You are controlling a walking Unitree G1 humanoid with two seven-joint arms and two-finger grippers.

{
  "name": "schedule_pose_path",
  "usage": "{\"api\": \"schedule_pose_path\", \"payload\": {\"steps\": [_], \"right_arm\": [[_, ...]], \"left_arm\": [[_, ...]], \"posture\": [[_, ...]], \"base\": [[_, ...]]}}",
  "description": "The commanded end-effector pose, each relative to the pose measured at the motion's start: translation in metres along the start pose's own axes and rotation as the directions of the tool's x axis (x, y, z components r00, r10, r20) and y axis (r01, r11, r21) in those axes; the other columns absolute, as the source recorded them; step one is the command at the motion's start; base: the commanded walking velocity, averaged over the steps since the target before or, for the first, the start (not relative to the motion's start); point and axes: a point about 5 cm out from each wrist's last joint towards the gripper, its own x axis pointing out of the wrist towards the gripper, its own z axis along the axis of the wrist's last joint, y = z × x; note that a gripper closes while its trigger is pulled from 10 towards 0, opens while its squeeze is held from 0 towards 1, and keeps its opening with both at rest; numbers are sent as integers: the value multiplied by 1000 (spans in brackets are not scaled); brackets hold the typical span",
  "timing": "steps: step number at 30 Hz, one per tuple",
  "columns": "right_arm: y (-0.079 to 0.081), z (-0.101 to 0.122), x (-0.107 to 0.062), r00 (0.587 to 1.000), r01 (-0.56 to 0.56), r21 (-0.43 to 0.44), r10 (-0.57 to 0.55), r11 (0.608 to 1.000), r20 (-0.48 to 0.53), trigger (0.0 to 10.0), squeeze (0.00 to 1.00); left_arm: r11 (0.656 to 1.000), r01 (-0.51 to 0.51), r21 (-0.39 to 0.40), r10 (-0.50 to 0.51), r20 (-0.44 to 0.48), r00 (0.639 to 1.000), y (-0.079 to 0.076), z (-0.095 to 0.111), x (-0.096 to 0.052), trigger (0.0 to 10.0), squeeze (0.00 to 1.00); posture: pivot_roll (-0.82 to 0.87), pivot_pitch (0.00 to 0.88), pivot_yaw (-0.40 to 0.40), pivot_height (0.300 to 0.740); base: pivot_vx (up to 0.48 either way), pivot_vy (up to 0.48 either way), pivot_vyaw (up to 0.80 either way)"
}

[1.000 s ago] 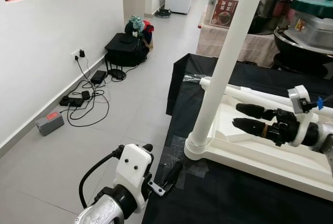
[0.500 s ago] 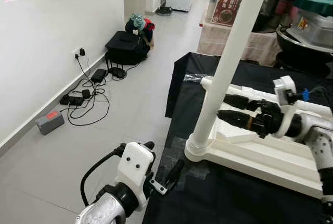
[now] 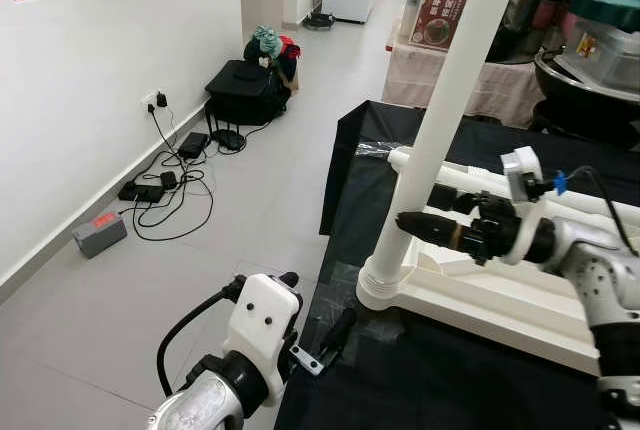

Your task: Building children table

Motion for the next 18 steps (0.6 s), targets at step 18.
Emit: {"api": "schedule_pose_path", "payload": {"steps": [18], "right_arm": [[-2, 10, 19, 999, 31, -67, -30, 997, 28, 10000, 0]], "left_arm": [[1000, 7, 11, -7, 20, 1000, -4, 4, 0, 10000, 0]], "posture": [[76, 95, -102, 740]], "base": [[0, 0, 0]]}}
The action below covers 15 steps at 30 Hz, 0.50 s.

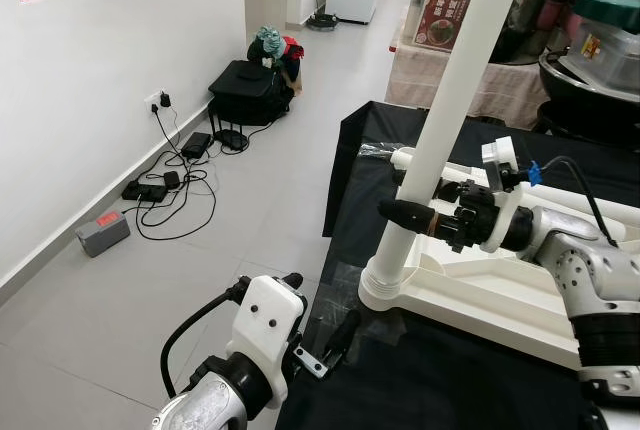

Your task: Building children table

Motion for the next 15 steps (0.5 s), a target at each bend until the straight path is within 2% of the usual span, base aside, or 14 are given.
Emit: {"api": "schedule_pose_path", "payload": {"steps": [1, 15], "right_arm": [[0, 3, 4, 1000, -5, -17, 5, 1000, 5, 10000, 0], [2, 5, 11, 999, 1, -35, 1, 999, 33, 10000, 0]], "left_arm": [[1000, 3, 10, -3, 15, 1000, -1, 3, -1, 10000, 0], [1000, 2, 5, -2, 14, 1000, -1, 3, 0, 10000, 0]], "posture": [[76, 95, -102, 740], [75, 104, -103, 740]], "base": [[0, 0, 0], [0, 0, 0]]}}
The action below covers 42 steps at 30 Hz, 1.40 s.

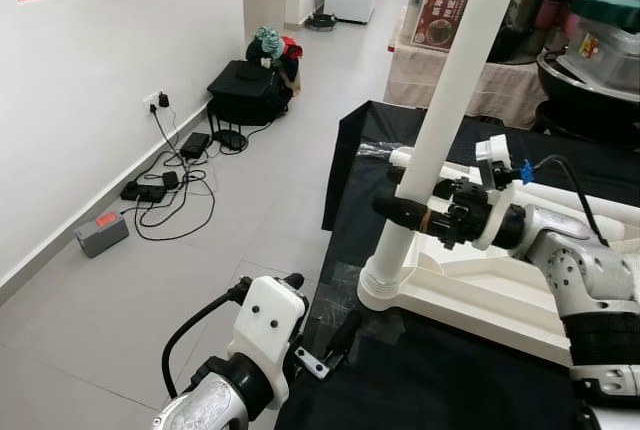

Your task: Building children table

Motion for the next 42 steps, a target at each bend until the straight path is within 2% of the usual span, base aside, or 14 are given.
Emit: {"api": "schedule_pose_path", "payload": {"steps": [1, 4, 5, 18, 26, 35, 42], "right_arm": [[0, 6, 3, 1000, 4, -46, -3, 999, 8, 10000, 0], [0, 6, 3, 1000, 11, -56, -10, 998, 10, 10000, 0], [0, 6, 4, 1000, 11, -54, -10, 998, 10, 0, 0], [2, 6, 1, 1000, -1, -49, 2, 999, 16, 0, 0], [4, 5, -2, 999, 48, -71, -47, 996, 17, 0, 0], [10, 3, -9, 984, 175, -141, -168, 975, 61, 0, 0], [19, -8, 1, 952, 304, -172, -305, 937, 21, 0, 0]], "left_arm": [[1000, 4, 8, -4, 13, 1000, -1, 3, 0, 10000, 0], [1000, 2, 10, -2, 12, 1000, -1, 3, 0, 10000, 0], [1000, 0, 10, 0, 12, 1000, 0, 3, 0, 10000, 0], [1000, -4, 11, 4, 14, 1000, 1, 3, 0, 10000, 0], [999, -35, 19, 35, 23, 999, 7, 5, 0, 10000, 0], [991, -113, 71, 111, 40, 993, 27, 9, -1, 10000, 0], [982, -160, 102, 155, 56, 986, 40, 13, -1, 10000, 0]], "posture": [[75, 104, -103, 740], [75, 112, -104, 740], [75, 108, -103, 740], [71, 116, -100, 740], [68, 118, -99, 740], [59, 124, -90, 740], [52, 126, -84, 740]], "base": [[0, 0, 0], [0, 0, 0], [0, 0, 0], [0, 0, 0], [0, 0, 0], [0, 0, 0], [0, 0, 0]]}}
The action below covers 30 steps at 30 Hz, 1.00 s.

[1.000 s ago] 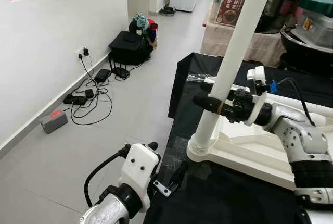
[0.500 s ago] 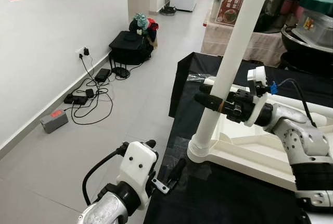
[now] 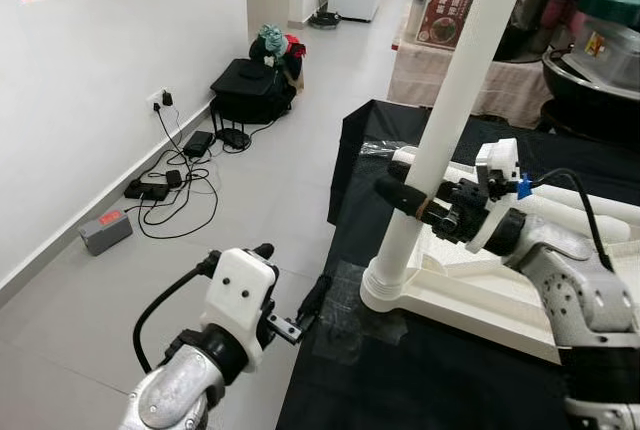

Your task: Building children table

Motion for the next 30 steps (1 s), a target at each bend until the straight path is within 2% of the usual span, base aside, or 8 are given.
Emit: {"api": "schedule_pose_path", "payload": {"steps": [1, 9, 12, 15, 19, 23, 29, 30], "right_arm": [[-2, -10, -1, 990, 119, -21, -121, 993, -69, 0, 0], [2, -12, 8, 966, 245, -58, -248, 968, -72, 0, 0], [-1, -12, 8, 933, 350, -61, -353, 935, -66, 0, 0], [-11, -12, 4, 852, 517, -88, -522, 852, -46, 0, 0], [-14, -12, 2, 803, 589, -108, -595, 801, -35, 0, 0], [-11, -12, 2, 715, 692, -129, -699, 710, -11, 0, 0], [-6, -11, 5, 619, 781, -125, -785, 612, 22, 0, 0], [-6, -11, 5, 619, 781, -125, -785, 612, 22, 0, 0]], "left_arm": [[1000, -27, 16, 27, -6, 1000, 5, -2, 2, 10000, 0], [998, -54, 30, 53, 4, 999, 9, 0, 2, 10000, 0], [998, -59, 32, 59, 5, 998, 10, 0, 2, 10000, 0], [997, -63, 33, 63, 9, 998, 11, 1, 2, 10000, 0], [997, -63, 34, 63, 11, 998, 10, 0, 3, 10000, 0], [997, -63, 32, 63, 14, 998, 10, 0, 3, 10000, 0], [998, -61, 27, 61, 15, 998, 8, 0, 4, 10000, 0], [998, -61, 27, 61, 15, 998, 8, 0, 4, 10000, 0]], "posture": [[53, 125, -83, 740], [56, 125, -85, 740], [56, 125, -86, 740], [53, 124, -87, 740], [54, 120, -87, 740], [55, 113, -86, 740], [56, 109, -87, 740], [56, 109, -87, 740]], "base": [[0, 0, 0], [0, 0, 0], [0, 0, 0], [0, 0, 0], [0, 0, 0], [0, 0, 0], [0, 0, 0], [0, 0, 0]]}}
